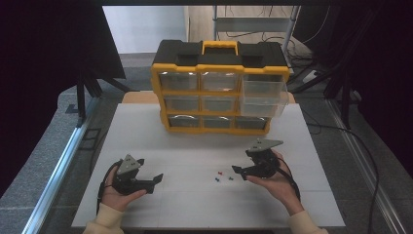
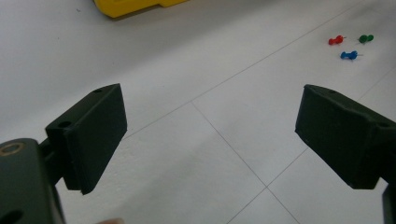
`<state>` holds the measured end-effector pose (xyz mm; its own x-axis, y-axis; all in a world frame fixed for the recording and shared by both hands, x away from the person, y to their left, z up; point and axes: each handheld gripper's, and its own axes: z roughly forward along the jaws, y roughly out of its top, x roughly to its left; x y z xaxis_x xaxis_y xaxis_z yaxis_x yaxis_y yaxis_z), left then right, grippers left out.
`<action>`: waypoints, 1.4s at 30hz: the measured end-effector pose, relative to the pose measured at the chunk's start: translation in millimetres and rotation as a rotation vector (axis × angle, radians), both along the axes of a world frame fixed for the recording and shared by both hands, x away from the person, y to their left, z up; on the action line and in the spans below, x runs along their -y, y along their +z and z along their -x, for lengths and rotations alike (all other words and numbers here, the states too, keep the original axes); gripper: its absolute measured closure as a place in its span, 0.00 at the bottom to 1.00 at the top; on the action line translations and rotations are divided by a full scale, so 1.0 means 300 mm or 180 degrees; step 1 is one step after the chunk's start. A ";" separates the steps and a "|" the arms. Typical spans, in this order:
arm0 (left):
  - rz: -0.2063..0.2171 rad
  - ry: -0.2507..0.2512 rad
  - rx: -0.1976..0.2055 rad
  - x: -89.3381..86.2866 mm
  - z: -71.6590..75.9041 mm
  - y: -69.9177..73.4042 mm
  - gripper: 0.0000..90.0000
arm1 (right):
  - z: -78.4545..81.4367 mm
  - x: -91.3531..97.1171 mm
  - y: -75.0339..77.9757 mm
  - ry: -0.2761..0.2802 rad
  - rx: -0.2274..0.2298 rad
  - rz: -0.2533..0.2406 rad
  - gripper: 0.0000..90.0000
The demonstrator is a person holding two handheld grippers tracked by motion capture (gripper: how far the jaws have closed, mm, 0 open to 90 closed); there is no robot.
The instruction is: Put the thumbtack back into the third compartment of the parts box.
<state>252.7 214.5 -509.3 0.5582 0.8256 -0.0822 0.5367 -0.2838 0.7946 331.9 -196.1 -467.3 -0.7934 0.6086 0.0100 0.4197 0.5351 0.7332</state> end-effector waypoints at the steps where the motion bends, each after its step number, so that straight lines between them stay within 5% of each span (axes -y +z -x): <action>1: -0.0004 -0.0003 -0.0004 0.002 0.000 -0.001 0.10 | -0.002 -0.005 -0.003 0.0013 -0.0008 0.0006 0.23; 15: 0.0002 0.0006 0.0011 -0.003 0.003 0.002 0.10 | 0.001 -0.088 -0.105 0.0191 -0.0247 0.0320 0.30; 24: -0.0011 0.0007 -0.0003 -0.001 0.002 0.000 0.10 | 0.000 -0.102 -0.140 0.0256 -0.0345 0.0487 0.44; 31: -0.0014 0.0007 0.0006 -0.002 0.003 0.001 0.10 | 0.006 -0.116 -0.159 0.0228 -0.0336 0.0640 0.58; 37: -0.0020 0.0005 0.0010 -0.001 0.004 0.001 0.10 | 0.015 -0.120 -0.156 0.0255 -0.0330 0.0674 0.77; 38: -0.0022 0.0000 0.0007 0.000 0.004 0.000 0.10 | 0.021 -0.126 -0.155 0.0293 -0.0329 0.0696 0.86; 42: -0.0022 0.0002 0.0012 -0.001 0.005 0.002 0.10 | 0.026 -0.130 -0.152 0.0273 -0.0358 0.0716 0.91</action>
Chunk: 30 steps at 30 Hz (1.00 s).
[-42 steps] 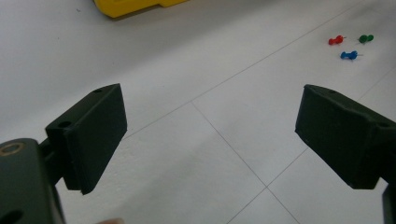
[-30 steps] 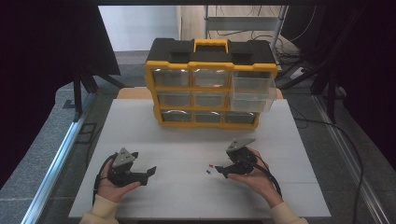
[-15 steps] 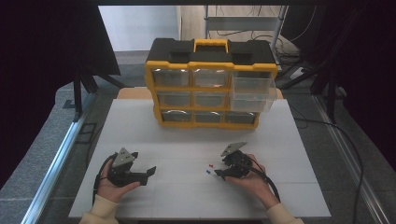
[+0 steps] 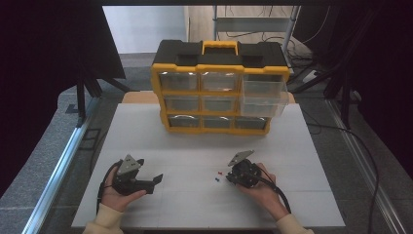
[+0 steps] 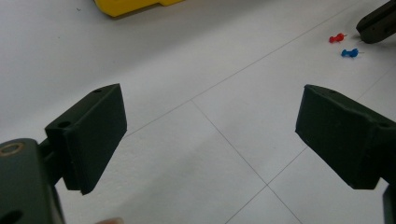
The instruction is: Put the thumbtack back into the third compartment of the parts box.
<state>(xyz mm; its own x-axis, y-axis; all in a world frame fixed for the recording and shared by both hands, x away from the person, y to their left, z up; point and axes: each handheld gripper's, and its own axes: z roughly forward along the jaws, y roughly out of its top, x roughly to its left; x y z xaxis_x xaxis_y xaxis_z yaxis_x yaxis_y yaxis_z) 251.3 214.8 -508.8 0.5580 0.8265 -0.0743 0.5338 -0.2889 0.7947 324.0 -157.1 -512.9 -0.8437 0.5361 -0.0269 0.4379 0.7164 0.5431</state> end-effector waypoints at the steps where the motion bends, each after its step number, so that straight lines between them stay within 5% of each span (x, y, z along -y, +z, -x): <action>1: 0.0009 0.0003 0.0003 -0.001 0.000 0.000 0.10 | 0.000 0.000 0.000 0.0000 0.0000 0.0000 0.91; 10: 0.0001 0.0000 0.0002 -0.001 0.000 0.000 0.10 | -0.014 0.035 0.017 -0.0114 -0.0108 -0.0326 0.92; 18: 0.0005 0.0003 0.0003 -0.003 0.002 0.001 0.10 | -0.014 0.083 0.082 -0.0228 -0.0038 -0.0816 0.92; 30: 0.0006 0.0015 0.0014 -0.005 0.005 0.002 0.10 | 0.009 0.094 0.194 -0.0257 0.0155 -0.1173 0.92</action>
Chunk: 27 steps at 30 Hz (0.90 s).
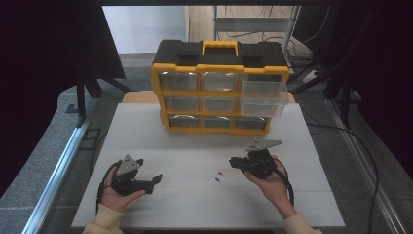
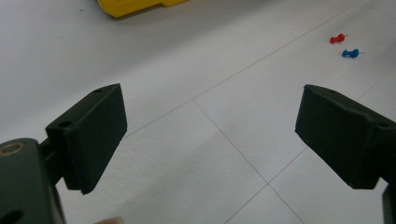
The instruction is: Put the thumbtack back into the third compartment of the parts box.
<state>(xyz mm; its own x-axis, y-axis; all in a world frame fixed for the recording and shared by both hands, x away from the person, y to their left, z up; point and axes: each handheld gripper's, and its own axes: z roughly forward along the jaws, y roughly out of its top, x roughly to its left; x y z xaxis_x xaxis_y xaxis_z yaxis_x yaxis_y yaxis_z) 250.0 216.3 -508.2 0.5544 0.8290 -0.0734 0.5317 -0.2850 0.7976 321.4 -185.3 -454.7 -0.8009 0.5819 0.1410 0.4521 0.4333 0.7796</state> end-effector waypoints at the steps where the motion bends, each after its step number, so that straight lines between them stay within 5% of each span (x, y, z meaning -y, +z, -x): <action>1: 0.0002 0.0001 0.0001 0.000 0.000 0.000 0.10 | 0.002 0.001 0.008 -0.0003 -0.0019 -0.0071 0.92; 8: -0.0009 -0.0001 -0.0005 -0.001 0.000 -0.001 0.10 | 0.016 0.005 0.086 0.0015 -0.0032 -0.0435 0.92; 19: -0.0004 0.0008 0.0009 0.000 0.003 0.000 0.10 | 0.026 0.004 0.201 -0.0013 0.0320 -0.0520 0.92; 27: 0.0018 0.0007 0.0012 -0.003 0.004 0.002 0.10 | 0.043 -0.011 0.267 0.0018 0.0419 -0.0637 0.92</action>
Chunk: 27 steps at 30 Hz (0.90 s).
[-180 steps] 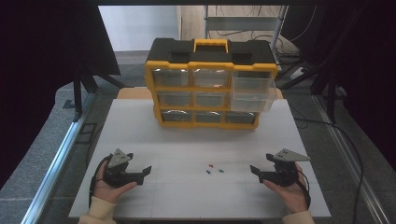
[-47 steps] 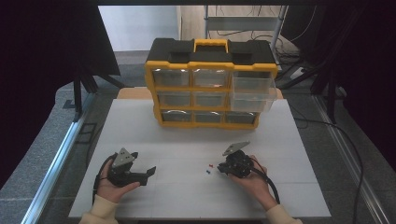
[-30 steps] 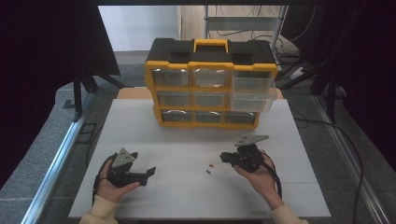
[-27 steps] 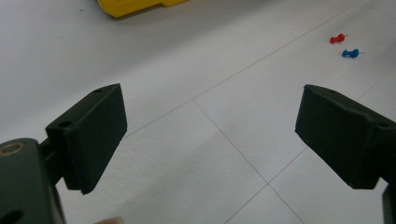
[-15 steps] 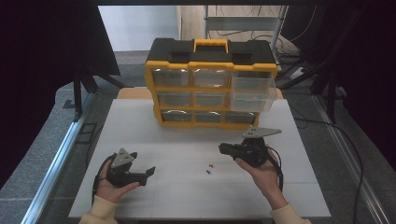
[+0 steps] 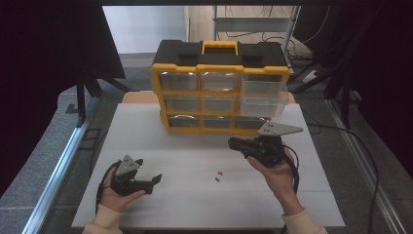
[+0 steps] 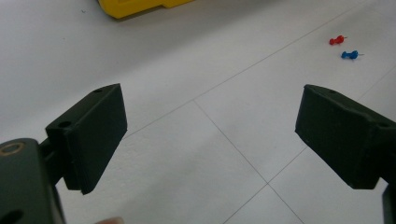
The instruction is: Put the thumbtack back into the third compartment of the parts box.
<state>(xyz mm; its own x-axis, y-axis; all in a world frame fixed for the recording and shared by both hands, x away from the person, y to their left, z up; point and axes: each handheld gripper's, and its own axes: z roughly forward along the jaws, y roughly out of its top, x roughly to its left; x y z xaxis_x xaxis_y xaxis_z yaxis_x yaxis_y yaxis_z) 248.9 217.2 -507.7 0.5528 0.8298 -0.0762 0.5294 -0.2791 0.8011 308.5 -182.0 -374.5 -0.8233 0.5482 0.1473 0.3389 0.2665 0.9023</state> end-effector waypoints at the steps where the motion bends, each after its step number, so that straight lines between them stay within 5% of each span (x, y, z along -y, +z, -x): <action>1: 0.0002 0.0002 0.0005 0.000 0.001 0.001 0.10 | 0.001 -0.003 0.007 0.0017 0.0020 -0.0020 0.92; 12: 0.0008 -0.0011 0.0030 0.000 0.002 0.006 0.10 | 0.006 -0.003 0.093 -0.0010 0.0185 -0.0143 0.92; 14: 0.0012 -0.0011 0.0028 0.000 0.001 0.005 0.10 | 0.000 -0.016 0.124 -0.0027 0.0266 -0.0062 0.92; 27: 0.0026 -0.0033 0.0033 0.003 0.005 0.008 0.10 | -0.046 -0.032 0.196 -0.0105 0.0295 -0.0094 0.92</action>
<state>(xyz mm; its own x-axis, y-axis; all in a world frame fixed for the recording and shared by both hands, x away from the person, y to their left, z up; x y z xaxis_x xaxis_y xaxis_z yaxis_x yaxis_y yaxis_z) 247.4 216.4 -505.3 0.5622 0.8234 -0.0772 0.5183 -0.2781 0.8087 322.3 -172.3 -315.8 -0.8156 0.5718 0.0878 0.2617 0.2293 0.9375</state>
